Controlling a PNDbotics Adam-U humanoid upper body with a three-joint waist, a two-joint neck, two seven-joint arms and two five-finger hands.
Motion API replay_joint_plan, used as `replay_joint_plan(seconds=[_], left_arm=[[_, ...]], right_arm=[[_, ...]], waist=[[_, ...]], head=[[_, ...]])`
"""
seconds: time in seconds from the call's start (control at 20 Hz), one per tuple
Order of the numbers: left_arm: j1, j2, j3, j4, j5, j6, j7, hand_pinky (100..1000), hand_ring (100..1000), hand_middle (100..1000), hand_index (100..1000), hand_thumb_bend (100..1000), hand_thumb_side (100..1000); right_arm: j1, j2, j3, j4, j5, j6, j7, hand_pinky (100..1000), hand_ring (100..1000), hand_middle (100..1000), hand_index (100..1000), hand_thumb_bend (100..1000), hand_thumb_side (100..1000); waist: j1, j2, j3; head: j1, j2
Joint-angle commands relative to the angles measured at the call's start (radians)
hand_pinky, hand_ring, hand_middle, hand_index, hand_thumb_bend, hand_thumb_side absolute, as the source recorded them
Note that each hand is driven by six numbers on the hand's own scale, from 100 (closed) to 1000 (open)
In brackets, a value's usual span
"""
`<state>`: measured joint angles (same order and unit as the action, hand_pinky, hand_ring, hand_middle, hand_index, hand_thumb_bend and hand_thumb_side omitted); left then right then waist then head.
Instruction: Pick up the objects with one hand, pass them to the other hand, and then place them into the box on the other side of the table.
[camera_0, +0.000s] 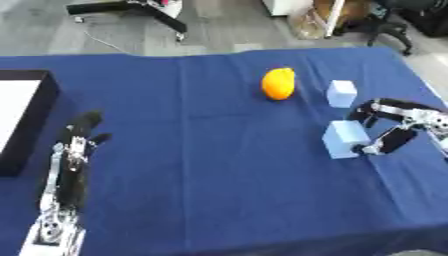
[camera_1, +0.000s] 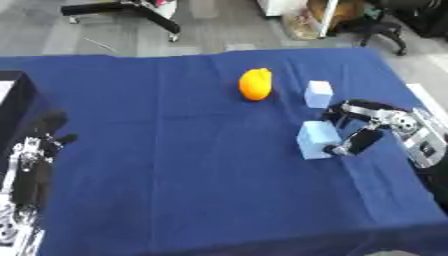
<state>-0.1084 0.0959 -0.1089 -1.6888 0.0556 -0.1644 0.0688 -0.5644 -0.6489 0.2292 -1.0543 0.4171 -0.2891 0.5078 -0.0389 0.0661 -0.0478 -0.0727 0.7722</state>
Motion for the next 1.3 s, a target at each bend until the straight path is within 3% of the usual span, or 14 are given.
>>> replay_joint_plan(seconds=[0.05,0.35,0.65,1.05,1.3], left_arm=[[-0.009,0.006,0.001,-0.018,0.001,-0.002,-0.003,785,900,807,808,266,755],[-0.008,0.006,0.001,-0.017,0.000,-0.001,-0.003,785,900,807,808,267,755],[-0.008,0.006,-0.001,-0.014,-0.004,0.003,-0.010,786,902,809,810,271,760],[-0.015,0.018,-0.022,-0.007,-0.033,0.032,-0.057,789,911,816,815,266,772],[-0.040,0.068,-0.057,-0.005,-0.071,0.073,-0.130,796,928,825,820,252,785]], right_arm=[[-0.016,-0.022,-0.011,-0.024,-0.005,-0.001,-0.042,692,728,614,418,322,100],[-0.009,-0.027,-0.028,-0.119,-0.040,0.003,-0.121,665,696,572,363,288,100],[-0.003,-0.003,-0.041,-0.298,-0.088,0.010,-0.176,643,677,547,355,288,100],[-0.022,0.148,-0.014,-0.535,-0.068,0.003,-0.202,639,675,542,357,261,100],[-0.042,0.255,0.030,-0.644,-0.056,-0.015,-0.190,634,662,533,358,249,100]], waist=[[-0.001,-0.011,0.000],[-0.001,-0.011,-0.002],[0.000,-0.012,-0.005],[0.009,-0.013,-0.010],[0.020,-0.014,-0.014]], head=[[0.000,-0.002],[0.006,-0.002],[0.012,-0.002],[0.016,-0.002],[0.026,-0.002]])
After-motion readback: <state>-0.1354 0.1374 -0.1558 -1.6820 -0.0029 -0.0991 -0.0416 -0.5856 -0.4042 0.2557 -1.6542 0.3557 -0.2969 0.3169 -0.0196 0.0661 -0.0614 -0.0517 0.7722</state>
